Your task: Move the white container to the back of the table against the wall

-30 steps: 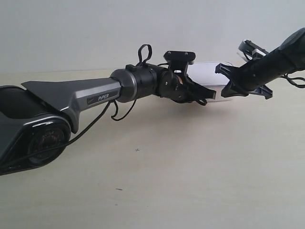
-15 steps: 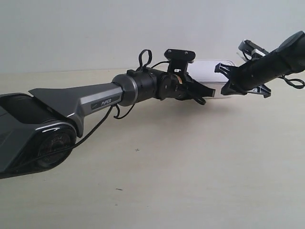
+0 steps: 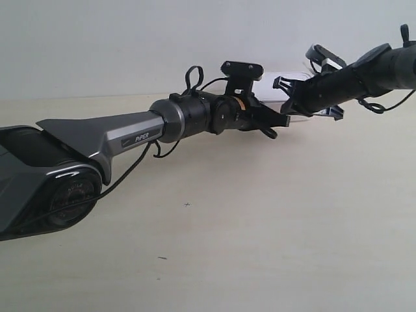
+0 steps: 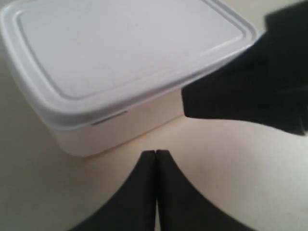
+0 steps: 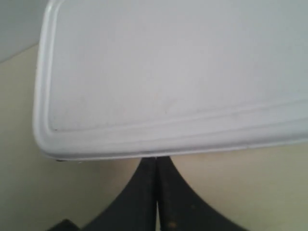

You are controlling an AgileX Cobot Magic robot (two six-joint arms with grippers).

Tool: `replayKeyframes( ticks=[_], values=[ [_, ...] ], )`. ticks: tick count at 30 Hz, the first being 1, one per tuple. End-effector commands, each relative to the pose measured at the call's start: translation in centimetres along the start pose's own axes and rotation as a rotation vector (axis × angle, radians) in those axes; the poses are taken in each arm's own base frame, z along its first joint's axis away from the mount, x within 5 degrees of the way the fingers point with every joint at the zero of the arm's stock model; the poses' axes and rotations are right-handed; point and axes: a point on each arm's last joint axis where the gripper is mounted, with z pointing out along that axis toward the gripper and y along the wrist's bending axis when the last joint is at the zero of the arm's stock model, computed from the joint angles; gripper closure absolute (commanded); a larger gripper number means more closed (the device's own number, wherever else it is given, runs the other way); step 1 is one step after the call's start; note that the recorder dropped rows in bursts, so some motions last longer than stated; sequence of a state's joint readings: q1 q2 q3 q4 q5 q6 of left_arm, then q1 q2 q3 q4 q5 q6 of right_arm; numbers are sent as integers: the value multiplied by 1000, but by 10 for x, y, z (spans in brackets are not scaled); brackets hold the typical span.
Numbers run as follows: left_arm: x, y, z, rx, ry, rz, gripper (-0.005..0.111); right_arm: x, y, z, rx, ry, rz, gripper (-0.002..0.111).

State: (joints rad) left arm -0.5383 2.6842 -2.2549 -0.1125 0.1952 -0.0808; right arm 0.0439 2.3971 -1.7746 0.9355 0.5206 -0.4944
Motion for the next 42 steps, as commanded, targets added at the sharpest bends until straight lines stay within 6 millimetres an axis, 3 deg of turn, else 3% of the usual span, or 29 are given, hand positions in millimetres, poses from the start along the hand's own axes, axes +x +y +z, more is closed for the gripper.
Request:
replayKeyframes(
  ticks=[1,9,21,29,42],
  values=[
    [-3,2,-5,-5,57,59,107,-4,3,8,6,-23,-12,108],
    [0,2,-7,-4,117,93,107,-3,-5,16,49,-62,-14,108],
    [1,1,-7,5,125,63,107,-19,-3,16,54,-152,-27,108],
    [1,1,-7,6,123,65,107,-23,-1,24,25,-139,-40,108],
    [1,1,-7,5,131,62,107,-20,4,18,11,-62,-90,108]
  ],
)
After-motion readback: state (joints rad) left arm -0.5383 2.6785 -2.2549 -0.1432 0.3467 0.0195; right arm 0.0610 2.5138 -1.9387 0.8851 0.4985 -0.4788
